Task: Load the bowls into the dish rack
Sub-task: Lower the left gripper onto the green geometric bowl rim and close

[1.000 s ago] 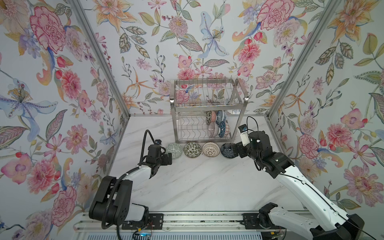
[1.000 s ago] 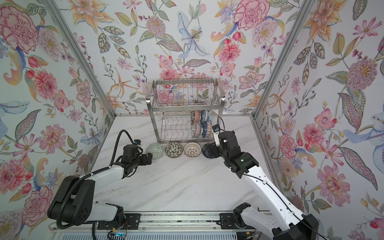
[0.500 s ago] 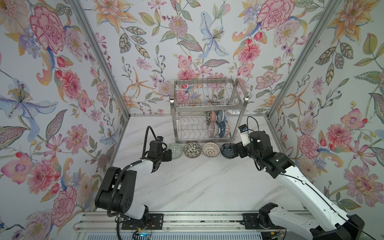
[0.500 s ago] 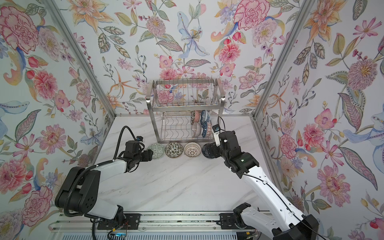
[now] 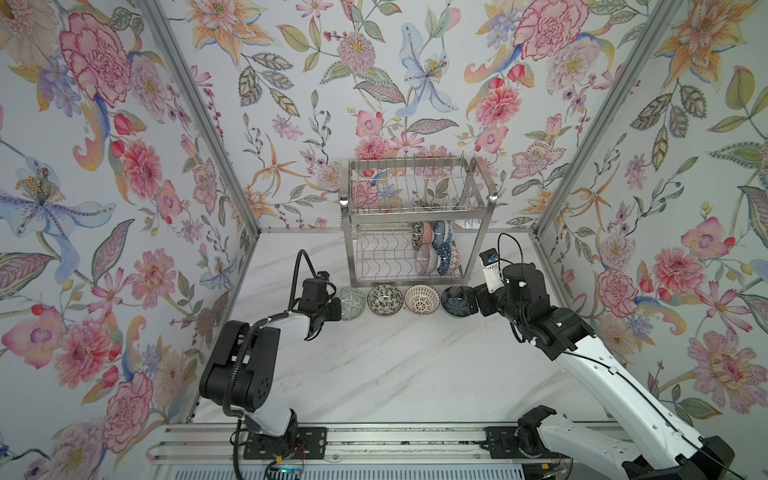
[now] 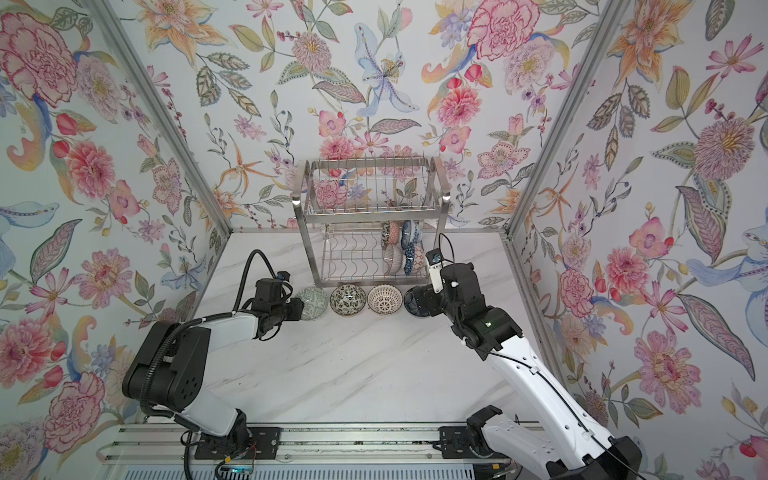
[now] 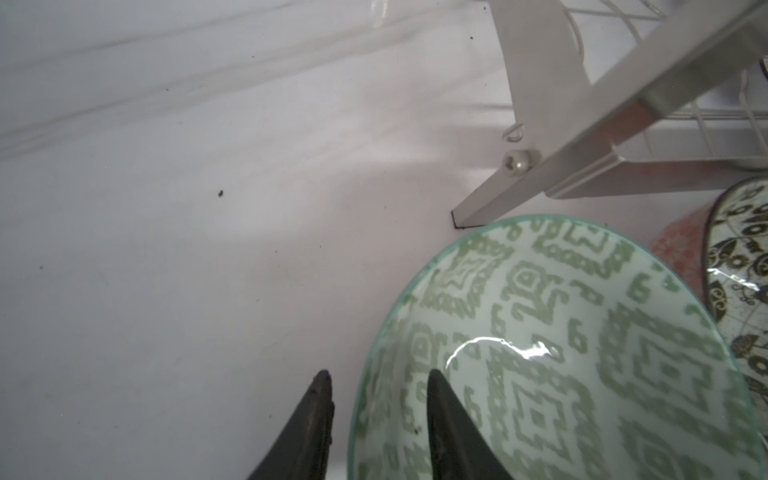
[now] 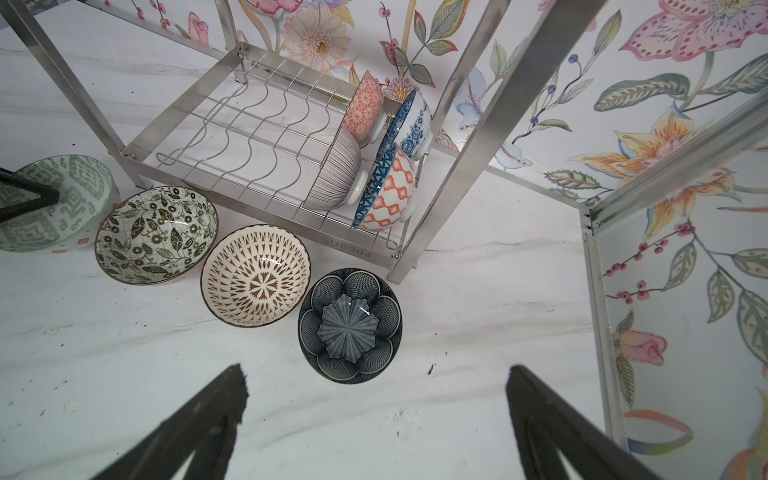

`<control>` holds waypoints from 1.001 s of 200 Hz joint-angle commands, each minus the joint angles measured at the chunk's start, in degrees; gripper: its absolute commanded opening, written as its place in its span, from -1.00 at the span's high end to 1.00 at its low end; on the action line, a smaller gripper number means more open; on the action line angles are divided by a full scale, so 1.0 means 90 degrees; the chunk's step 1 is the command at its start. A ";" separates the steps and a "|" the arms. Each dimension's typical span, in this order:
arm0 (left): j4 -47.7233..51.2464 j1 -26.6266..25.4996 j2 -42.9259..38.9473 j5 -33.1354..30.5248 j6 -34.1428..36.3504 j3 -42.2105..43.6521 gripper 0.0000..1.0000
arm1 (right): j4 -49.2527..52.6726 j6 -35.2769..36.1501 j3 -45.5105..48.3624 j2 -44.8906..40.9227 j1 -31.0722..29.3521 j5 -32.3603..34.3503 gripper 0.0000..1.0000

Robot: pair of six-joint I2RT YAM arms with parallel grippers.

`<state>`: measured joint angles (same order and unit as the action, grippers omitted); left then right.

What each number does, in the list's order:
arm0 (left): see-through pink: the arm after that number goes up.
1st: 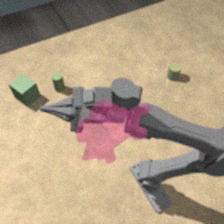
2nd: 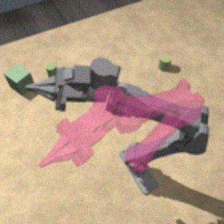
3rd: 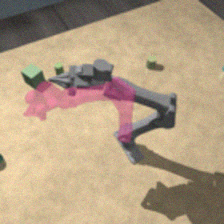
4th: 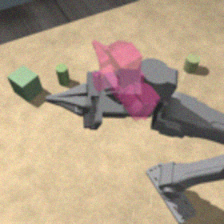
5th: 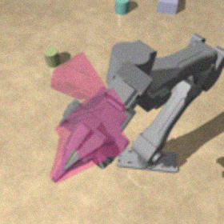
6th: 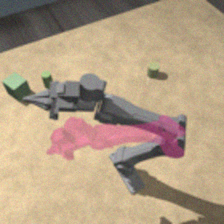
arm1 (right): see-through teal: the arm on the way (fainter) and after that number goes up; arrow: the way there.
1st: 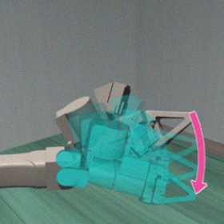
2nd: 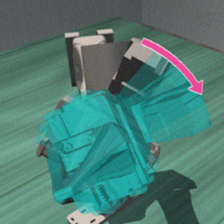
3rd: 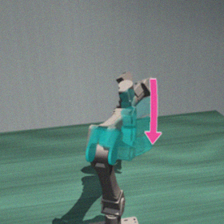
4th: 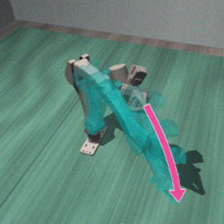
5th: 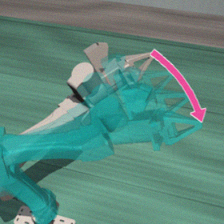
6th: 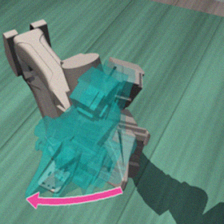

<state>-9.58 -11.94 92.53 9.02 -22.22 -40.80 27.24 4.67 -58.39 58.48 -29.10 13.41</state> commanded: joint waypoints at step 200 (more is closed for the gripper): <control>0.1269 -0.1501 -0.3152 -0.1784 0.0376 -0.0296 1.00 | -0.0421 -0.0881 -0.0036 0.0061 -0.0470 -0.0819 -0.98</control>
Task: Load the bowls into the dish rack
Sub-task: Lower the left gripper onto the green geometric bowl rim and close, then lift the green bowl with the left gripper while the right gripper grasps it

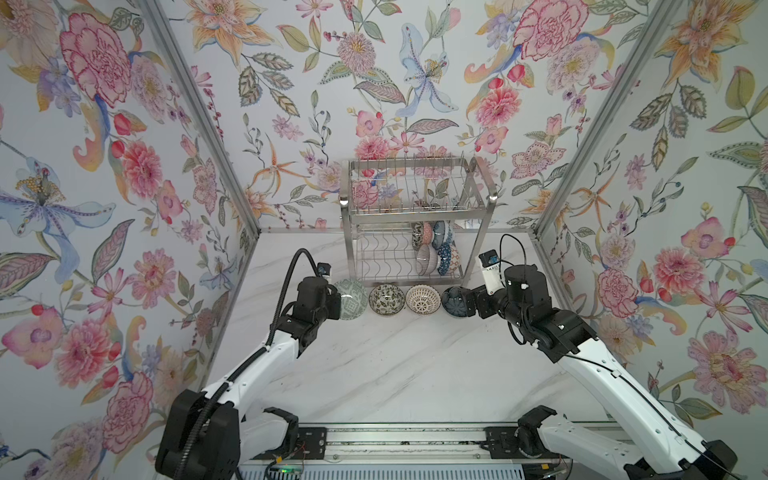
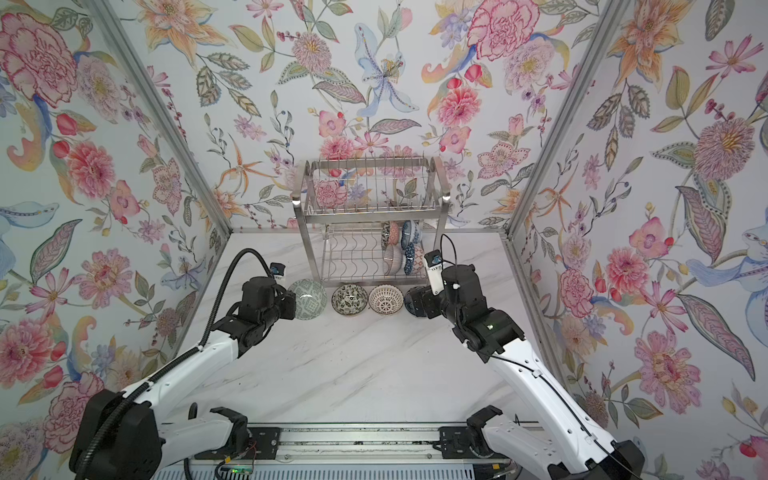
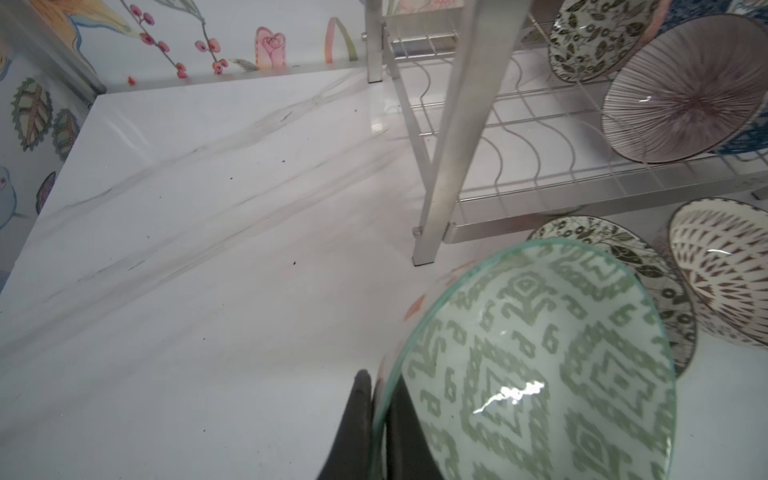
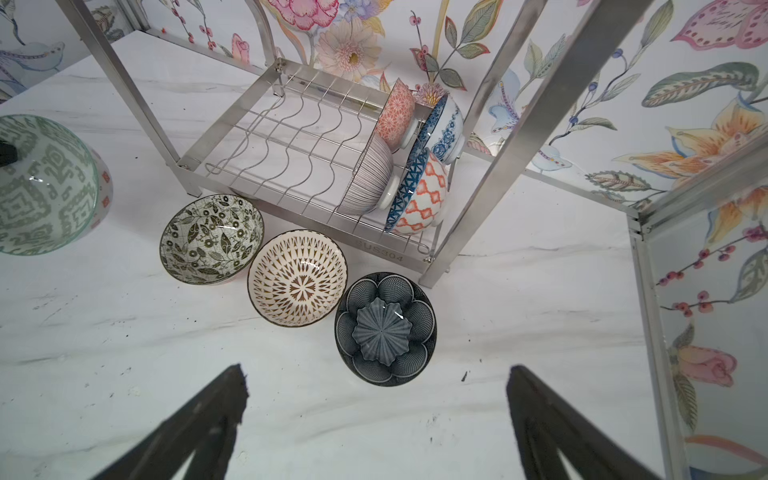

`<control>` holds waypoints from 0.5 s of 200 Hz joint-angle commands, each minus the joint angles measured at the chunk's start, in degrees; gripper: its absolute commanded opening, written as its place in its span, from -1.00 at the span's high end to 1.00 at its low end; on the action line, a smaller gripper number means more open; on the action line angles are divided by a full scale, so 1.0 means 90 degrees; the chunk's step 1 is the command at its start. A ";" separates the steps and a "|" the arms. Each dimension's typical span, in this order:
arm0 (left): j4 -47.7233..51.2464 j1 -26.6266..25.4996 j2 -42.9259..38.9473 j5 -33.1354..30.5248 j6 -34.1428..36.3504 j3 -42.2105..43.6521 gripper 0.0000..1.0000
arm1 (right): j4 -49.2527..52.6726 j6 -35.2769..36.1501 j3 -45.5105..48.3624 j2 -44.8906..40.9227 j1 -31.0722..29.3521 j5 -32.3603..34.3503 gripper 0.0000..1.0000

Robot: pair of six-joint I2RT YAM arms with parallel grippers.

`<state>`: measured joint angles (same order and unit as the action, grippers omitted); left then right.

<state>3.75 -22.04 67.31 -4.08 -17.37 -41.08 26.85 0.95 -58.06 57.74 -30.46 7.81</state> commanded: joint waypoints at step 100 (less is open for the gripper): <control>-0.3004 -0.1815 0.0608 0.0105 -0.1489 0.0167 1.00 | -0.2718 -0.2177 0.0465 0.1512 -0.1408 -0.1131 -0.98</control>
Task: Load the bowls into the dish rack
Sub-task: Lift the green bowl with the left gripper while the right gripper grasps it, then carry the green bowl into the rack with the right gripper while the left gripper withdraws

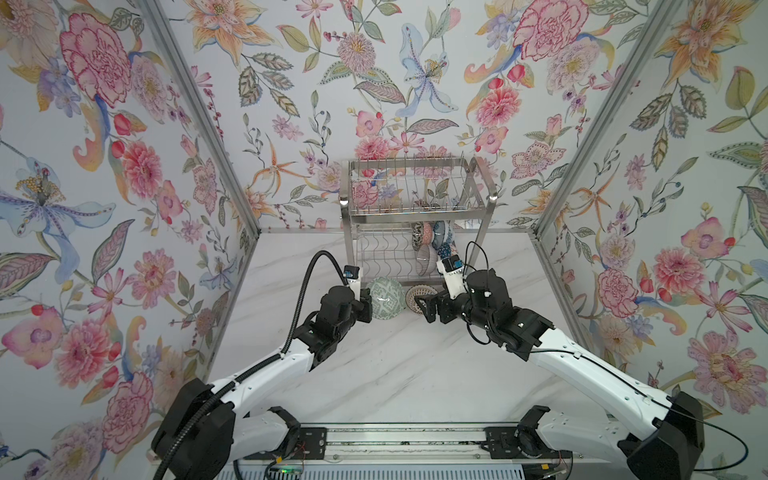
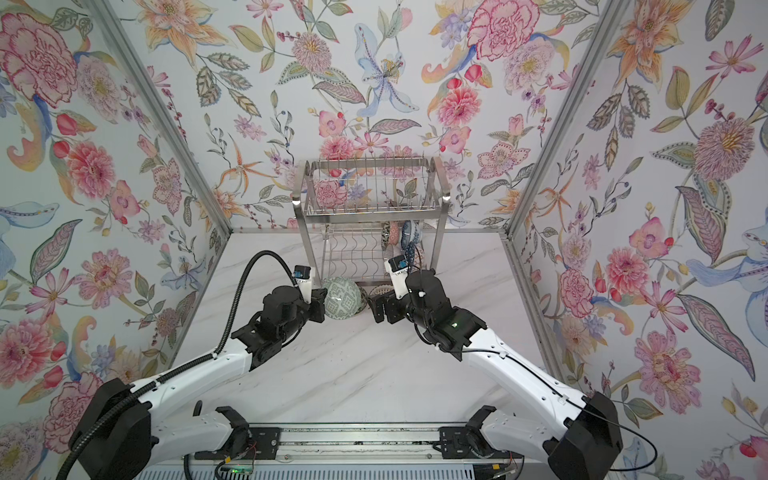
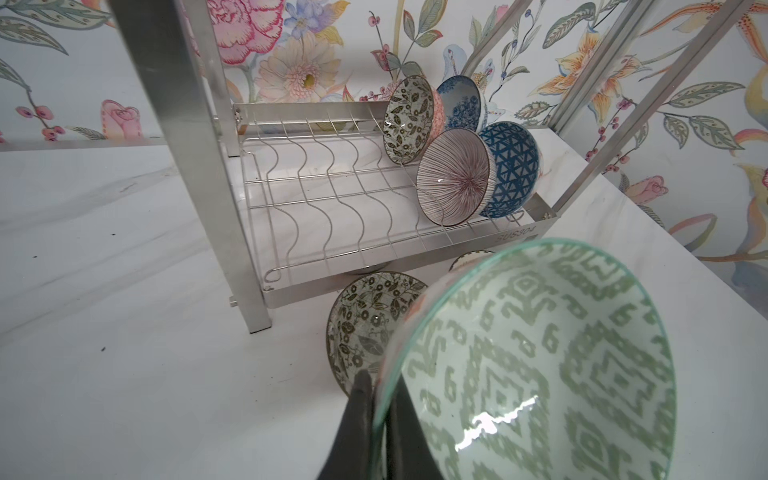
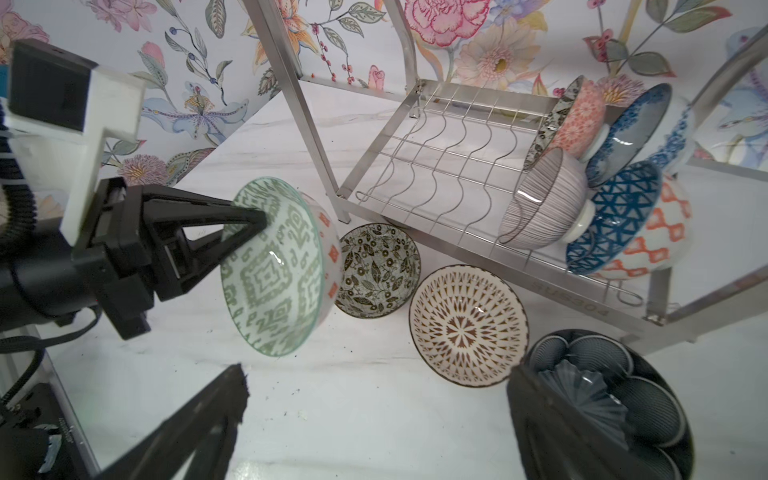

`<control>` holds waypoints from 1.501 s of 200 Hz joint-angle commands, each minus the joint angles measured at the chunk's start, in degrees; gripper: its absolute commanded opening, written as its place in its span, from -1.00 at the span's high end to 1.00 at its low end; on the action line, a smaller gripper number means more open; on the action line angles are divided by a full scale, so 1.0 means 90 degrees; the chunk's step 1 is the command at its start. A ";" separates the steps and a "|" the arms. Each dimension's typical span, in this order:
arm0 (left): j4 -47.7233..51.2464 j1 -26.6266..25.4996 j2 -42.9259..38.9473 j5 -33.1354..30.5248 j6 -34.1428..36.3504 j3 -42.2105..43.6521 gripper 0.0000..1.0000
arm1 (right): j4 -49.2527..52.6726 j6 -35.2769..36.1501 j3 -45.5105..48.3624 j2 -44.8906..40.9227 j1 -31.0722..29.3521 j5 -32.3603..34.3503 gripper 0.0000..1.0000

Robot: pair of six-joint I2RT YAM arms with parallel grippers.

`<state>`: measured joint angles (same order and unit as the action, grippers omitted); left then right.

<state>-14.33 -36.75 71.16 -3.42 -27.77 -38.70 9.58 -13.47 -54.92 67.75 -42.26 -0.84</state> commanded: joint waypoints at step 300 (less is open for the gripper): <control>0.4603 0.1243 -0.0904 -0.0484 0.2141 -0.2874 -0.99 | -0.0449 0.0859 -0.1921 0.3106 -0.0235 0.3785 1.00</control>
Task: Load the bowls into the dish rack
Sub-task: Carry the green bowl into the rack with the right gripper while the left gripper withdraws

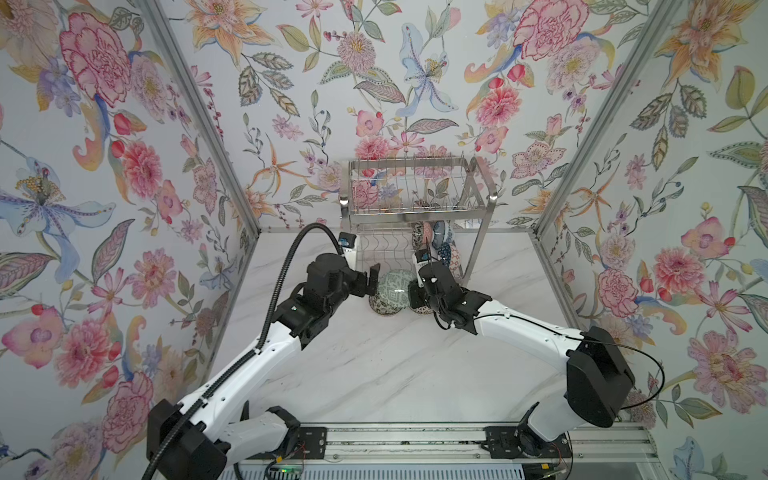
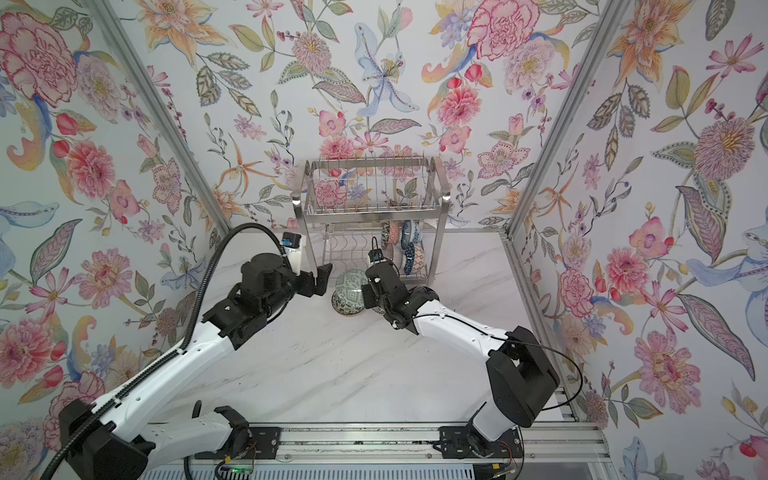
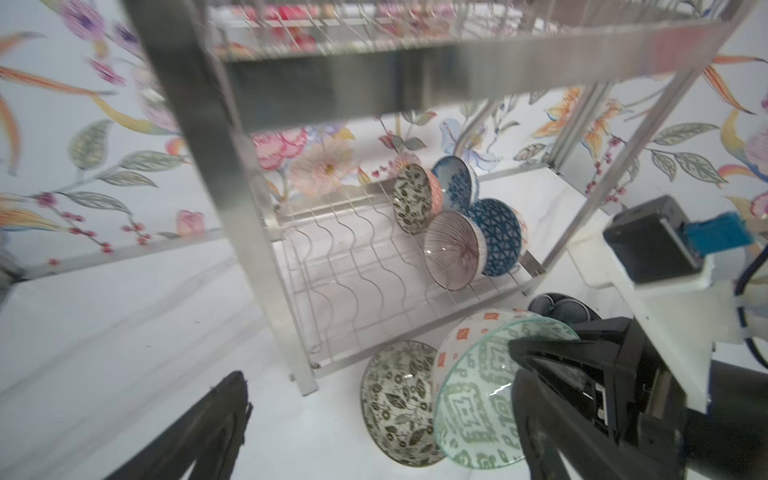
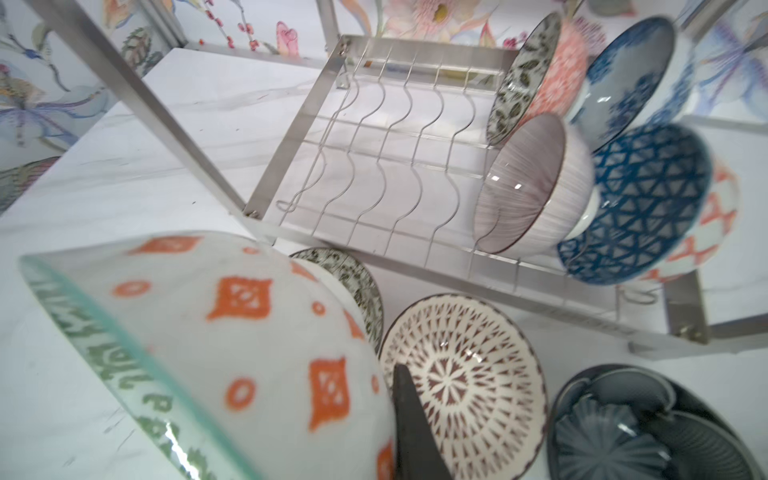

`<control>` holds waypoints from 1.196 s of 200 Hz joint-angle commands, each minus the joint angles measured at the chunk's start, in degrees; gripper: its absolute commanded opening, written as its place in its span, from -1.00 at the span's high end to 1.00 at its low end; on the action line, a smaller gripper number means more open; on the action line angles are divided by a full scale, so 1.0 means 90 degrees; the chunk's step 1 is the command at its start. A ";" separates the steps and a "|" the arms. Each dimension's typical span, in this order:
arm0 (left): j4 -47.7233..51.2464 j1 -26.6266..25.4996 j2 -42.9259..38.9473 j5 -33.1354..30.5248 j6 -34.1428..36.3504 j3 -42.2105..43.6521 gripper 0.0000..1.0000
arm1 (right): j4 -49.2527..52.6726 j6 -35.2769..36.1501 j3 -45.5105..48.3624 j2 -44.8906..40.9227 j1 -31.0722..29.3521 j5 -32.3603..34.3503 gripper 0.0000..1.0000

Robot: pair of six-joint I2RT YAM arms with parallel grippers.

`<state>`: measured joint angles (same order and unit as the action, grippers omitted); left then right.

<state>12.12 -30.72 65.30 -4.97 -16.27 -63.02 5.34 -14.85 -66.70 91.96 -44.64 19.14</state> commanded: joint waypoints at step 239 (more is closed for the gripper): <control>0.0265 0.2015 -0.0369 0.1123 0.1332 0.1241 -0.99 | -0.1750 0.5540 -0.8905 0.7680 0.0796 0.4632 1.00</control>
<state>15.16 -13.21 63.11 4.16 -4.89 -52.75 -8.64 33.47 -142.39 159.50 -37.85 58.85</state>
